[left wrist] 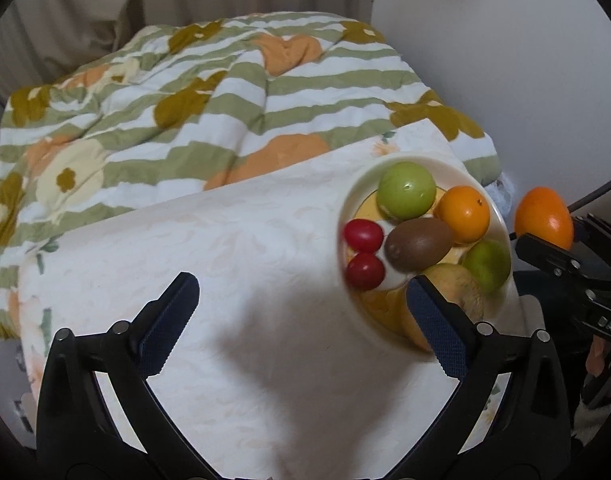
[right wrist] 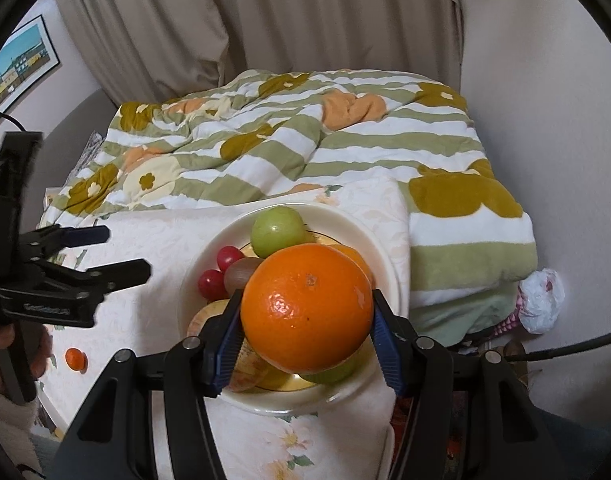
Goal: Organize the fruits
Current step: 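Release the cherry tomato onto the plate while the right tool releases the orange there, then withdraw both open tools from the plate toward the two mandarins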
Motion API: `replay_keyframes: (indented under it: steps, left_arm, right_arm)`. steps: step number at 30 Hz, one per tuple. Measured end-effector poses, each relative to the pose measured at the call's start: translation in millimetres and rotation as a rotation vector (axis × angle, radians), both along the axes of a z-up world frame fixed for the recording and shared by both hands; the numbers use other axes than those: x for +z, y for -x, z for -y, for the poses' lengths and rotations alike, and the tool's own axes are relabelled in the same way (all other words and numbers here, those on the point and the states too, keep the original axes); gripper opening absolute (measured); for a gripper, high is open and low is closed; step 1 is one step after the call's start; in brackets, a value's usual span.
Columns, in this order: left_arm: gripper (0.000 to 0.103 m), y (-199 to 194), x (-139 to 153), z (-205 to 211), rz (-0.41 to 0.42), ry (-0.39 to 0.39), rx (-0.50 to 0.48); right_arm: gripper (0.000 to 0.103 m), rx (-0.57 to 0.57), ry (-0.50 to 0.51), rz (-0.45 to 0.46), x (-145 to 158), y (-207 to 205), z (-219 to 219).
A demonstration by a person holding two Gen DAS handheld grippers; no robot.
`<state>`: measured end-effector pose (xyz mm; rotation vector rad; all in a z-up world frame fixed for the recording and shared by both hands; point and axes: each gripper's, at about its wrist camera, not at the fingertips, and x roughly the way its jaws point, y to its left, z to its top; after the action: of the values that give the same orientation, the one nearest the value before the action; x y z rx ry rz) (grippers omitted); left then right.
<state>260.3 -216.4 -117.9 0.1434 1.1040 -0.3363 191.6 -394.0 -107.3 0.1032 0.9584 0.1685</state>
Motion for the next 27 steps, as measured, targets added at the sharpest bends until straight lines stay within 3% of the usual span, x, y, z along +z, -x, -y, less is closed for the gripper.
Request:
replay_keyframes:
  steps: [5,17,19,22,27]
  left_arm:
    - [0.103,10.8,4.9,-13.9,0.027,-0.053,0.018]
    - [0.103,29.9,9.8,-36.2,0.04,-0.071,0.097]
    - [0.103,33.9,11.1,-40.0,0.04,-0.07,0.11]
    - [0.103,40.0,13.1,-44.4,0.043,-0.064,0.129]
    - [0.103,51.2,17.4,-47.7,0.056,-0.051,0.156]
  right_arm:
    - [0.055,0.024,-0.002,-0.002,-11.1,-8.2,-8.0]
    - [0.055,0.038,0.008,-0.032,-29.7,-19.6,-19.1]
    - [0.06,0.034,-0.017,-0.019,-28.6,-18.2,-16.7]
    - [0.088,0.034,-0.016,0.028,-20.5,-15.4,-16.2]
    - [0.094,0.037,0.015,0.073,-12.4,-7.4,-16.0]
